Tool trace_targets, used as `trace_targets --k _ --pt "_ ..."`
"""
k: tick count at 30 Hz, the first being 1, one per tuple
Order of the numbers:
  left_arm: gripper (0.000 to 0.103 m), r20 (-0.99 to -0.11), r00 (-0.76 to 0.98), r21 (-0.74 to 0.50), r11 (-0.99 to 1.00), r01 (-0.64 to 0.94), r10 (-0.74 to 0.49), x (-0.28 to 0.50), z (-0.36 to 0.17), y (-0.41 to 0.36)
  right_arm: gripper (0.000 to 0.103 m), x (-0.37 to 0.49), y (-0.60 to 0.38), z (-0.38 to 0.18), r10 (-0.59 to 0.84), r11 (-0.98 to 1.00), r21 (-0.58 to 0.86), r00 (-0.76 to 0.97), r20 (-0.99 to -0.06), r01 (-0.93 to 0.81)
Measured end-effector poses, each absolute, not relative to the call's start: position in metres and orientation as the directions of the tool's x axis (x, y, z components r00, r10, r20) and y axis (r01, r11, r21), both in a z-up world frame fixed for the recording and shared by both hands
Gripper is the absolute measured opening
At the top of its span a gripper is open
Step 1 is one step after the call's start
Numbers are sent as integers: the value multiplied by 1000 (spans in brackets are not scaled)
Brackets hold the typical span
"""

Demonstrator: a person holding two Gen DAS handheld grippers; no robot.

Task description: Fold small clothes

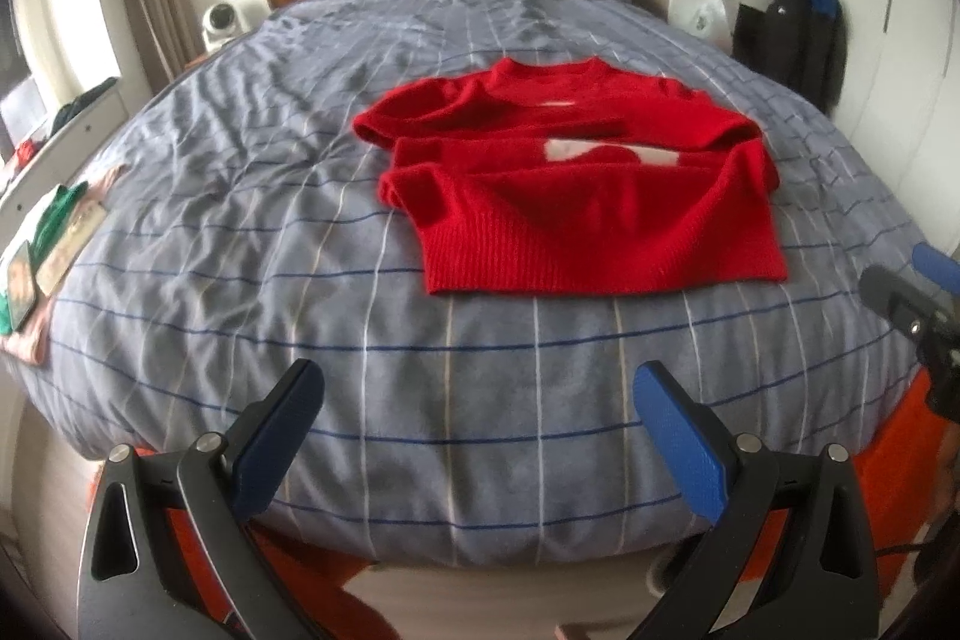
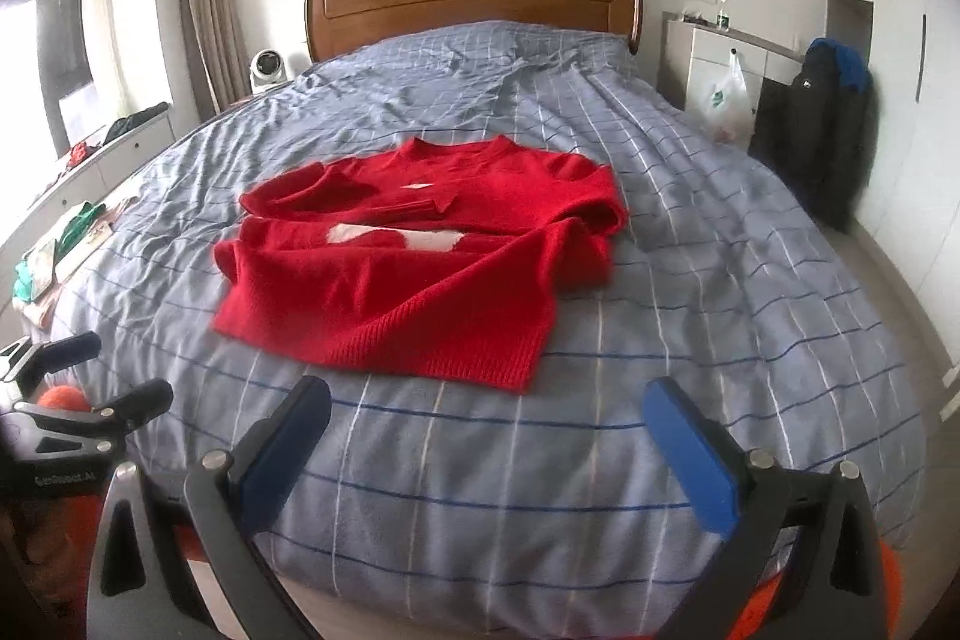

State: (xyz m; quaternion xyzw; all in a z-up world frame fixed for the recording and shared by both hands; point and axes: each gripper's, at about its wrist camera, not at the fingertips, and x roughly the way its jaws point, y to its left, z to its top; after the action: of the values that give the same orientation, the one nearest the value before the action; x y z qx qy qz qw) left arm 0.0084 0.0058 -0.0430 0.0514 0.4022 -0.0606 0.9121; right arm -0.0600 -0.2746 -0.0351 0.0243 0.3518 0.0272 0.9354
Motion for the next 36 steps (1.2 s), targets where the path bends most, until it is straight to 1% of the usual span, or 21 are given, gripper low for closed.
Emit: trace_targets --k 3,12,16,36 --pt "103 -732 678 41 988 146 -70 8 -43 7 103 -58 -272 -38 68 998 58 743 -666 -39" --pt "103 -726 683 30 989 144 -77 6 -42 8 103 -61 -254 -48 13 995 -64 733 -680 -77" --pt "103 -732 677 26 989 143 -79 5 -42 8 103 -61 -256 -47 25 996 -44 733 -680 -74" --pt "103 -738 670 17 989 147 -87 4 -40 5 103 -61 -248 -51 33 995 -45 719 -694 -89"
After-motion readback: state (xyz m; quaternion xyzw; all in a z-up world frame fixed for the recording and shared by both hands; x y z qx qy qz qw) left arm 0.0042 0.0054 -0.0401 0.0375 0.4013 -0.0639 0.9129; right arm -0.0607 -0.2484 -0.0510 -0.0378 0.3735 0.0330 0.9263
